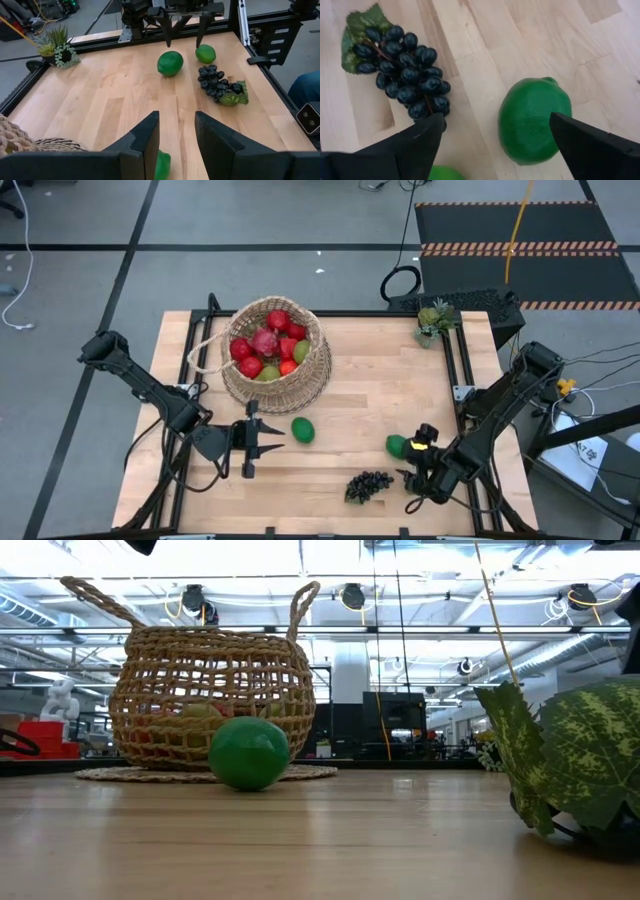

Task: Build produce basket
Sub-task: Put the lime into the basket

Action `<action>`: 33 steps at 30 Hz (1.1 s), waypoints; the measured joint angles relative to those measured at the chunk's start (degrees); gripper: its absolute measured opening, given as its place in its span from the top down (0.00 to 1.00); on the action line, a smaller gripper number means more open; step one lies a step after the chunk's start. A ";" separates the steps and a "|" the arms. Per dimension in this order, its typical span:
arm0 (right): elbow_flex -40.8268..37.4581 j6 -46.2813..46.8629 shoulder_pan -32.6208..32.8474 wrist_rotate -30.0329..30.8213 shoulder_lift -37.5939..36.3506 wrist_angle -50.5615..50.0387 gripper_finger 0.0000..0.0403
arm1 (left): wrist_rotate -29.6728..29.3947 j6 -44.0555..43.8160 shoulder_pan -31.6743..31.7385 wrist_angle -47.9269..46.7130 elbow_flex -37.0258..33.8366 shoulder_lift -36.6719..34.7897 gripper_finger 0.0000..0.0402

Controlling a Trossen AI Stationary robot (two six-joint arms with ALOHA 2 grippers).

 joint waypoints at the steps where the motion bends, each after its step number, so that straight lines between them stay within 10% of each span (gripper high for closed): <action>1: 0.00 -0.65 -0.40 -0.99 -0.09 -0.11 0.09 | 0.00 0.00 0.00 0.00 0.00 0.00 0.68; 10: -0.02 -4.44 -4.64 -10.32 -0.50 0.14 0.04 | 0.00 -0.37 0.00 0.07 0.00 0.00 0.68; 33: -0.02 -3.89 -6.49 -6.78 -0.03 -1.51 0.05 | -0.02 -0.25 0.00 0.04 0.00 0.00 0.68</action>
